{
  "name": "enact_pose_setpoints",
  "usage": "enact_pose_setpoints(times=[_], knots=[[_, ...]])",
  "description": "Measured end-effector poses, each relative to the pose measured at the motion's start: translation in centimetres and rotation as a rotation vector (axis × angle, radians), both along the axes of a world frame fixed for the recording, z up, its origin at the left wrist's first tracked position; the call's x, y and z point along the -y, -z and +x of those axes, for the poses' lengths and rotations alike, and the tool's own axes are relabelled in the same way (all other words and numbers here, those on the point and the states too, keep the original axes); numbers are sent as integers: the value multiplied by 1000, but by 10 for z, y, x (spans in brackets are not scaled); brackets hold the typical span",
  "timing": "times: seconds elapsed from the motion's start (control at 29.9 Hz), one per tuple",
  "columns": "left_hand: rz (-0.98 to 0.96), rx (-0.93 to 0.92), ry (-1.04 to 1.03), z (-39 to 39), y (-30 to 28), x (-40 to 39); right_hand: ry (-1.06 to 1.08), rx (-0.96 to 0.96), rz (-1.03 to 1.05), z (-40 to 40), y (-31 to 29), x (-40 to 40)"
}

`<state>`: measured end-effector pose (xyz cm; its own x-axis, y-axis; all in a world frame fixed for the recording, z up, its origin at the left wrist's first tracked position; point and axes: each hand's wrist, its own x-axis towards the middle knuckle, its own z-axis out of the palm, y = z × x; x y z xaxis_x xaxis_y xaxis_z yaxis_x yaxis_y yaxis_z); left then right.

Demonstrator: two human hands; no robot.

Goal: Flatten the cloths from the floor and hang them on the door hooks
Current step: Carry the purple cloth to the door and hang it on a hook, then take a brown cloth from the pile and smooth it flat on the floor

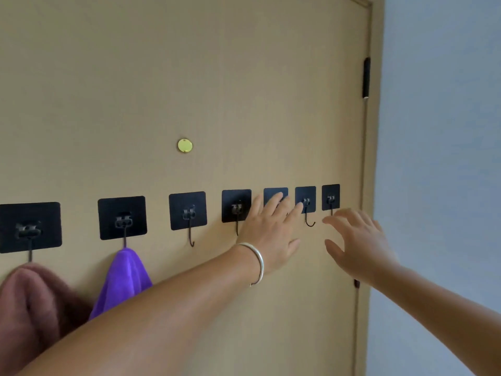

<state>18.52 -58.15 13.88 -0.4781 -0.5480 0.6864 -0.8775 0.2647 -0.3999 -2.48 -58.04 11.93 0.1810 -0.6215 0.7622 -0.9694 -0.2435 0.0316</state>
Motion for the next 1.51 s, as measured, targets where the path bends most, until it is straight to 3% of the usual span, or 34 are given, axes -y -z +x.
enact_pose_setpoints(times=[0.44, 0.74, 1.0, 1.51], knots=[[108, -23, 488, -106, 14, 7, 571, -43, 17, -77, 10, -121], [231, -41, 793, -199, 35, -52, 970, -49, 107, -122, 25, -259], [245, 10, 1086, -287, 38, -162, 1279, 8, 147, -153, 32, -397], [255, 111, 1676, -410, 42, -474, 1797, 79, 142, -147, 37, -695]])
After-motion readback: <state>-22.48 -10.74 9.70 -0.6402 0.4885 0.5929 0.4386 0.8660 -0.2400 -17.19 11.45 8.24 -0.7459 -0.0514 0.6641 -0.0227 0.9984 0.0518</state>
